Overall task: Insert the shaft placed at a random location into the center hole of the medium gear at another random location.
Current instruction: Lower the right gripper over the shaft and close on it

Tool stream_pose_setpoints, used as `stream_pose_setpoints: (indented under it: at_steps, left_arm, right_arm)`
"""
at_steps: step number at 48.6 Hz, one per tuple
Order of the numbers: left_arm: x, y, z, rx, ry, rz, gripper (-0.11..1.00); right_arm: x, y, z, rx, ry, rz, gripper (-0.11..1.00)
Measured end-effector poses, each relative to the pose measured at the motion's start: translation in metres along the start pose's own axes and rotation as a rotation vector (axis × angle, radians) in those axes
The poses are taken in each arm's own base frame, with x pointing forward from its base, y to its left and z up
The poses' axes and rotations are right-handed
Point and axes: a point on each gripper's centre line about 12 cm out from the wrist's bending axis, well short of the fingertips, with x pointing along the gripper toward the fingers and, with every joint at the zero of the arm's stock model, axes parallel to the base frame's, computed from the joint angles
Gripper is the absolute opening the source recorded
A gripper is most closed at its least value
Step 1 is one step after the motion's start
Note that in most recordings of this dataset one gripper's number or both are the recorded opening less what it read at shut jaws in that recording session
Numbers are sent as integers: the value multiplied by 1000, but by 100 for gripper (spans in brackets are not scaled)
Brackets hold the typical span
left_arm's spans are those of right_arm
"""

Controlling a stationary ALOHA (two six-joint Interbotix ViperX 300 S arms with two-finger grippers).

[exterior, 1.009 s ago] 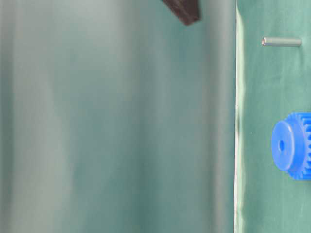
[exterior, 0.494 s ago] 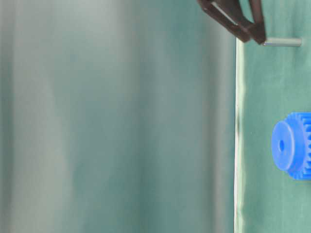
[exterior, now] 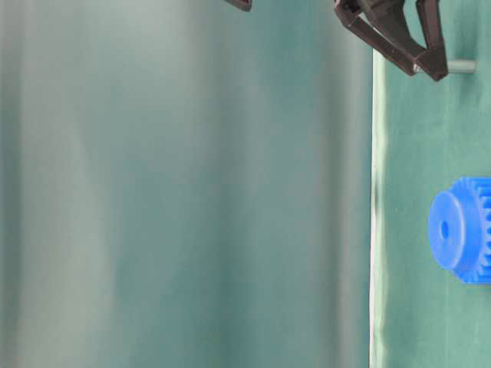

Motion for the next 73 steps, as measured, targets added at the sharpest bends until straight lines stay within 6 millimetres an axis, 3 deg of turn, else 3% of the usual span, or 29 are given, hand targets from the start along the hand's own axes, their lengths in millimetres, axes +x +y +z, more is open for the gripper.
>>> stream_pose_setpoints:
  at_steps: [9,12,37,58,73]
  left_arm:
    - [0,0,0,0,0,0,0]
    - [0,0,0,0,2,2,0]
    - [0,0,-1,0,8,0,0]
    - [0,0,-1,0,11,0,0]
    - [0,0,-2,-2,11,0,0]
  right_arm:
    - [0,0,1,0,-2,0,23]
    - [0,0,1,0,-3,0,14]
    - [0,0,1,0,-5,0,14]
    - [-23,0,39,2,-77,3,14]
    - [-27,0,44,3,-80,4,14]
